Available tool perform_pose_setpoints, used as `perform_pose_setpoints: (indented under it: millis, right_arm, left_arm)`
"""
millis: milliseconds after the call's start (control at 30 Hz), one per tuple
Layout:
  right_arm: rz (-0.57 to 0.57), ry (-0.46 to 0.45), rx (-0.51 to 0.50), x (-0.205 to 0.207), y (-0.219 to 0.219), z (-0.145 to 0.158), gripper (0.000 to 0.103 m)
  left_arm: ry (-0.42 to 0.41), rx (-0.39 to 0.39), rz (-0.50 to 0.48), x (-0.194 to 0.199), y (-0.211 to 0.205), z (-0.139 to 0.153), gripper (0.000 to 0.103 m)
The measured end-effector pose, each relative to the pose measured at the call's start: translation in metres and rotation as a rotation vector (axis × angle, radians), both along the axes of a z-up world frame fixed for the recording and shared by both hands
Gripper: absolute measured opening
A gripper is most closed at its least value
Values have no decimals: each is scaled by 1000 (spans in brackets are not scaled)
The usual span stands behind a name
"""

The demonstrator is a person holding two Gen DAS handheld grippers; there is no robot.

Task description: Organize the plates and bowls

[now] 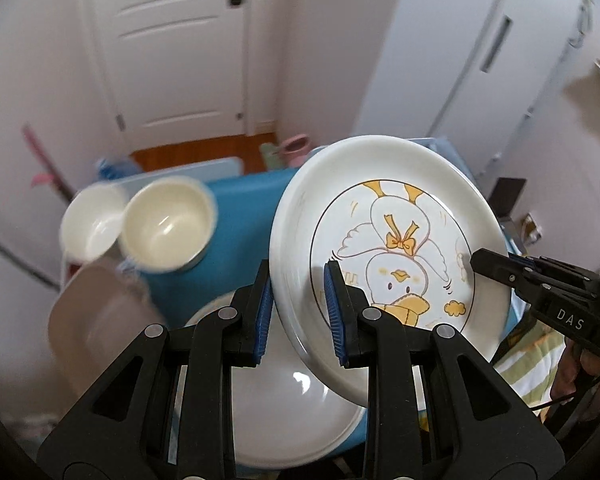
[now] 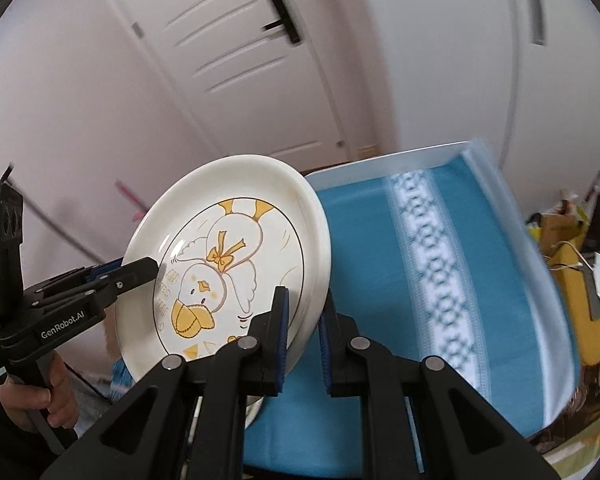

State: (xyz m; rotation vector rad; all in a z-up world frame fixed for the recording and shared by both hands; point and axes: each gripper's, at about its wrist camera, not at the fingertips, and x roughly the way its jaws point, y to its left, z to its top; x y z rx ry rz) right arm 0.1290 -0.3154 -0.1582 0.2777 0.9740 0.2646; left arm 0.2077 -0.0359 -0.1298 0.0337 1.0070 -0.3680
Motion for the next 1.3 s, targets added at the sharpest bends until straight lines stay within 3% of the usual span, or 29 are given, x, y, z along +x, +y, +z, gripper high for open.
perform_pose_setpoints:
  millis: [200, 467, 700, 1033, 1300]
  right_arm:
    - [154, 44, 0, 3, 36, -25, 13]
    - [298, 94, -52, 1, 58, -64, 13]
    - [378, 96, -117, 6, 66, -81, 13]
    - [462, 66, -173, 14, 81, -84, 13]
    - [495, 72, -159, 14, 83, -90, 13]
  left_arm:
    - [55, 4, 154, -20, 40, -25, 22]
    - [133, -20, 281, -42, 66, -78, 22]
    - [163, -37, 340, -54, 63, -112, 22]
    - [156, -21, 388, -64, 68, -129, 22]
    - [109, 143, 381, -67, 54, -127, 22]
